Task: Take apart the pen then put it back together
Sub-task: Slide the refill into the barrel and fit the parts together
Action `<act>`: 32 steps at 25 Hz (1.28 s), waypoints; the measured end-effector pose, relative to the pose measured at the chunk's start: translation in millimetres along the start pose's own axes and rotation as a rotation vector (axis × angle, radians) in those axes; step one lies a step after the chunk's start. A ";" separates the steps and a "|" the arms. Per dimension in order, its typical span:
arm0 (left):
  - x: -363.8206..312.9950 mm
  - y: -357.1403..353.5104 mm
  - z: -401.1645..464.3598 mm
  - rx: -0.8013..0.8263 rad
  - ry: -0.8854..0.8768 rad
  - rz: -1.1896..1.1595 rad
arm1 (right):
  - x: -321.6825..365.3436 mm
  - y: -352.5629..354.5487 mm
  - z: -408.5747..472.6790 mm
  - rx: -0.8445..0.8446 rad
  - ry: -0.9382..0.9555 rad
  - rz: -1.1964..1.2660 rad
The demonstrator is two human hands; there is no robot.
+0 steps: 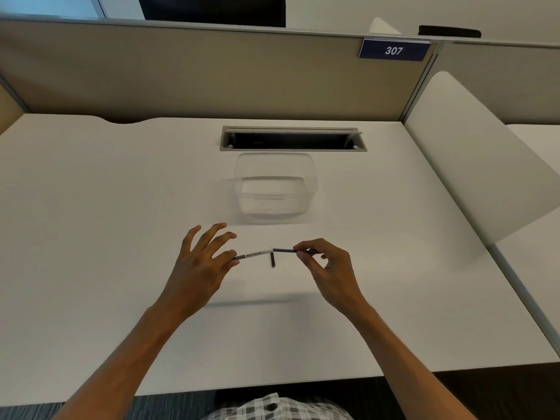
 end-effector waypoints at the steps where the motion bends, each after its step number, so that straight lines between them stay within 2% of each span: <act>1: -0.8 -0.2 -0.1 0.002 -0.006 0.004 | 3.6 -0.1 0.6 0.010 0.026 -0.008; 4: -5.0 -1.8 1.0 0.013 -0.019 0.003 | 8.8 -3.6 3.1 0.045 0.044 0.011; 7: -10.0 -3.0 1.9 0.015 -0.011 -0.026 | 2.2 -6.5 7.0 0.035 -0.056 0.110; 11: -12.7 -5.3 1.1 0.005 0.031 -0.109 | -11.4 -4.2 5.8 -0.163 -0.194 0.378; 15: -11.7 -6.5 0.9 -0.004 0.057 -0.149 | -20.5 -7.7 -0.3 -0.286 -0.220 0.497; 23: -8.3 -13.5 -3.0 0.010 0.085 -0.164 | -21.3 -22.6 -6.1 -0.234 -0.231 0.497; 27: -6.9 -13.6 -3.8 0.005 0.088 -0.170 | -19.7 -26.7 -5.2 -0.203 -0.208 0.398; 32: 0.4 -16.6 -8.0 0.009 0.118 -0.178 | -34.5 -24.5 -0.7 -0.248 -0.227 0.324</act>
Point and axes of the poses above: each hand's wrist, its own z-axis towards the middle knuckle, its own y-axis out of the back of the hand, x = y × z, the point moved 10 cm from there along z, towards the middle knuckle, and after that the axes turned 6 degrees about z, right-handed, at the moved point
